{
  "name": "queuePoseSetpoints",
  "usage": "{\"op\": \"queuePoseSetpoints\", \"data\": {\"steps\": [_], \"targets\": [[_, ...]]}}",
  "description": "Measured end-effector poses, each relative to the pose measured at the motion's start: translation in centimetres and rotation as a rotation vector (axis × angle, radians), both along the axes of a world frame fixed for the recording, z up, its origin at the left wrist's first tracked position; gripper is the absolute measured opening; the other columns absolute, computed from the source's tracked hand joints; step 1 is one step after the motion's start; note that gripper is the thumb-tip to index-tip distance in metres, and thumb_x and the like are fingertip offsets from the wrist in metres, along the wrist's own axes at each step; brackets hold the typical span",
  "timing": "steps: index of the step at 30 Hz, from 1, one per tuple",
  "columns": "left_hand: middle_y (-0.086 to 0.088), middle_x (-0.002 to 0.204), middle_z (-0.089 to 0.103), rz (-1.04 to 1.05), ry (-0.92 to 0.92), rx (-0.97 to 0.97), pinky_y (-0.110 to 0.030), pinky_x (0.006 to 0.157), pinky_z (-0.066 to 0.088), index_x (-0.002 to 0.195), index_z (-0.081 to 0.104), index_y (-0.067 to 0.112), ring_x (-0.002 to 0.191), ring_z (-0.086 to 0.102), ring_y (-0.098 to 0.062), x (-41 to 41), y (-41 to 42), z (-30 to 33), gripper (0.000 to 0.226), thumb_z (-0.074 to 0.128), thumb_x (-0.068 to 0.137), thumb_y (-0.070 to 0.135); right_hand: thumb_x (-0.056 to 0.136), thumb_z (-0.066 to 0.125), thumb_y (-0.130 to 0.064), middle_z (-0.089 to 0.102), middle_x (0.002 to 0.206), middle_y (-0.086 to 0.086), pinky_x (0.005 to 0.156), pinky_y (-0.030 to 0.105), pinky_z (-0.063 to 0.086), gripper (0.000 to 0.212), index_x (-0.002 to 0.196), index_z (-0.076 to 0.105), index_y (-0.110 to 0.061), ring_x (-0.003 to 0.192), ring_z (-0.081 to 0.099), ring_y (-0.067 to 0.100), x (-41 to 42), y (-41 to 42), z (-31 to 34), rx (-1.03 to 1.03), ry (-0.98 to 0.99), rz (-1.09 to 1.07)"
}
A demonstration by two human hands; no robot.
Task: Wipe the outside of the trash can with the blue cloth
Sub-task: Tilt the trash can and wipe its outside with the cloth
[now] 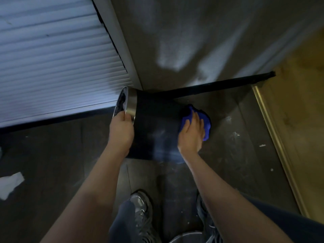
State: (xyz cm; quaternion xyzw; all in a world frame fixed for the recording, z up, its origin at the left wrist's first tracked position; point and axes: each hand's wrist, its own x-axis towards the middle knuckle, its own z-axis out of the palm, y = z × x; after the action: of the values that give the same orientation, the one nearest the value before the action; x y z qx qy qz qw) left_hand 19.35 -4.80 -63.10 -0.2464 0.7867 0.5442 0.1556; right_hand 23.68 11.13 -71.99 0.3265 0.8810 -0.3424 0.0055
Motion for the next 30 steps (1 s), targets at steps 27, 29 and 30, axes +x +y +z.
{"op": "queuePoseSetpoints", "data": {"steps": [27,29,30], "targets": [[-0.009,0.074,0.052,-0.011,0.012,-0.006,-0.034,0.069,0.038,0.072,0.054,0.015,0.077,0.049,-0.026,0.0,-0.3,0.3,0.027,0.037,0.092,0.013,0.096,0.034,-0.016,0.031,0.150,0.009,0.115,0.039,0.016,0.044,0.140,0.029,-0.010,0.141,0.020,0.030,2.0,-2.3,0.6,-0.035,0.096,0.018],[-0.008,0.072,0.053,0.003,0.017,0.004,-0.033,0.066,0.040,0.071,0.055,0.016,0.073,0.050,-0.025,0.0,0.0,0.2,0.028,0.037,0.092,0.012,0.094,0.033,-0.022,0.031,0.150,0.006,0.114,0.040,0.016,0.047,0.141,0.028,-0.016,0.141,0.020,0.028,1.7,-5.6,2.0,-0.032,0.139,0.150],[-0.008,0.071,0.054,0.020,0.025,0.008,-0.034,0.066,0.040,0.069,0.055,0.017,0.073,0.051,-0.026,0.0,0.2,0.1,0.029,0.038,0.092,0.012,0.093,0.031,-0.025,0.031,0.150,0.005,0.113,0.040,0.016,0.049,0.141,0.028,-0.019,0.141,0.020,0.028,1.4,-7.3,2.7,-0.035,0.168,0.207]]}}
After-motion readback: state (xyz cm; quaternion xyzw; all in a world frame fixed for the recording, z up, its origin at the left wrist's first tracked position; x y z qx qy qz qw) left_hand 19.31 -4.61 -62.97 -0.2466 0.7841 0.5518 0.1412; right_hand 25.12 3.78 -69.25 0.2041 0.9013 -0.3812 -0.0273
